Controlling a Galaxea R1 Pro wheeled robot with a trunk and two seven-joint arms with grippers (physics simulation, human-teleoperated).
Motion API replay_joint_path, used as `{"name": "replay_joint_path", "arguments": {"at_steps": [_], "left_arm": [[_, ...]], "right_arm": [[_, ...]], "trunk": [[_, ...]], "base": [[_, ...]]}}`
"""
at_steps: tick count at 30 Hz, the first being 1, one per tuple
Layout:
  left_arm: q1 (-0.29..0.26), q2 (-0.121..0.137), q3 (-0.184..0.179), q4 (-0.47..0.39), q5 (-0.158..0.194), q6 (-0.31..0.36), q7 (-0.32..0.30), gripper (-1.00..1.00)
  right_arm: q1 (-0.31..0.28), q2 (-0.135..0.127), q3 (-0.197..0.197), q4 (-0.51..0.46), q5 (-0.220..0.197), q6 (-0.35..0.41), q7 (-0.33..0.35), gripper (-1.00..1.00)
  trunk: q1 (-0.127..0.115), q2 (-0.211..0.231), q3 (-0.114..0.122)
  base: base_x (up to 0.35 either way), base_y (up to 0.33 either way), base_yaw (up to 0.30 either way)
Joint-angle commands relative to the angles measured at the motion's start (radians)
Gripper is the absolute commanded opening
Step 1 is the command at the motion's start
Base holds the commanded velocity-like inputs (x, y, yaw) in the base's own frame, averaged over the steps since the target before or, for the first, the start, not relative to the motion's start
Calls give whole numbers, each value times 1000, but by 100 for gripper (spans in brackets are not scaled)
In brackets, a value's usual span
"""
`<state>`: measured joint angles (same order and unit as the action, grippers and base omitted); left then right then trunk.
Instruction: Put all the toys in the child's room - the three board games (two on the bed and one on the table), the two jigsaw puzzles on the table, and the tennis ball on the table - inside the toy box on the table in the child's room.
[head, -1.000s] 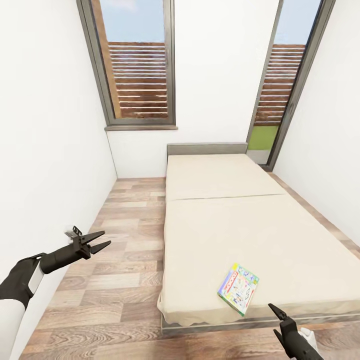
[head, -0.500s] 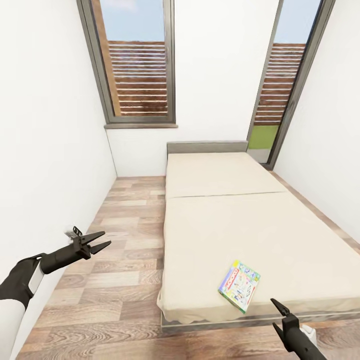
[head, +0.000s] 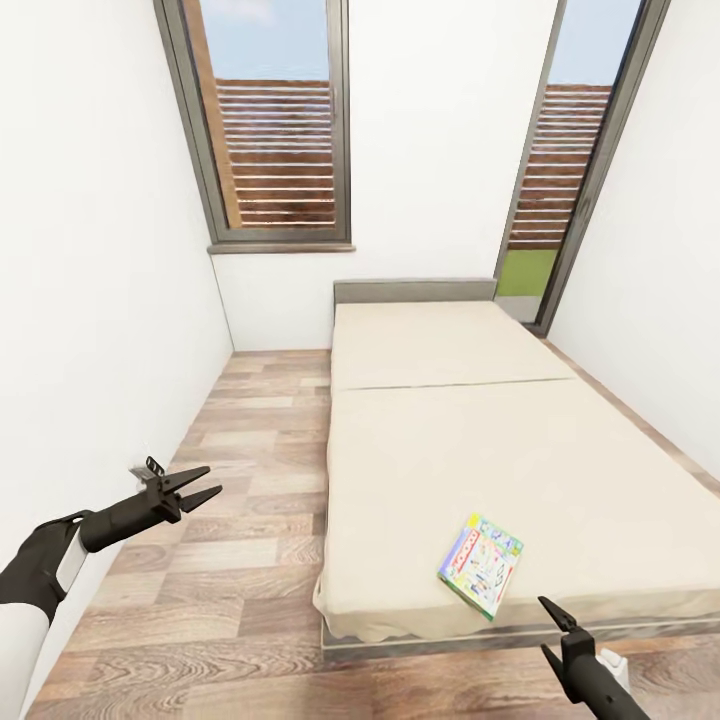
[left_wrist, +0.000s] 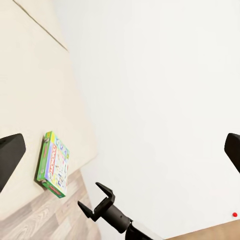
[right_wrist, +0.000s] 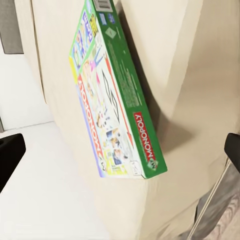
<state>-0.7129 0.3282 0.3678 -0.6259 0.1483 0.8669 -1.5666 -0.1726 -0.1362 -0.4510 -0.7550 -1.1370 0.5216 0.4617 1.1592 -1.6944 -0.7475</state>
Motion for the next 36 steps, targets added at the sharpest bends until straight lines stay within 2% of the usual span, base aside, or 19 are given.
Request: {"name": "replay_joint_path", "arguments": {"at_steps": [1,6,9,14,20,31,36], "left_arm": [[0,0,0,0,-1,11,-4,100],[0,0,0,0,-1,11,-4,100],[0,0,0,0,-1,11,-4,100],[1,0,1,0,-1,11,-4,100],[1,0,1,0,-1,11,-4,100],[1,0,2,0,-1,11,-4,100],[1,0,2,0,-1,11,-4,100]], "right_arm": [[-1,2,-2,0,-6,11,1,100],[-1,6,-1,0,-7,17,39,100],[-1,7,1,0,-6,17,120,100],[-1,6,3,0,-3,17,171,100],[-1,6,3,0,-1,17,181,100],[-1,6,3,4,0,18,173,100],[-4,6,4,51,3,41,170,100]], "trunk": [[4,-8,-4],[23,-43,-20],[35,-64,-29],[54,-99,-45],[77,-141,-64],[77,-141,-64],[77,-141,-64]], "base": [[0,0,0],[0,0,0],[0,0,0],[0,0,0],[0,0,0],[0,0,0],[0,0,0]]}}
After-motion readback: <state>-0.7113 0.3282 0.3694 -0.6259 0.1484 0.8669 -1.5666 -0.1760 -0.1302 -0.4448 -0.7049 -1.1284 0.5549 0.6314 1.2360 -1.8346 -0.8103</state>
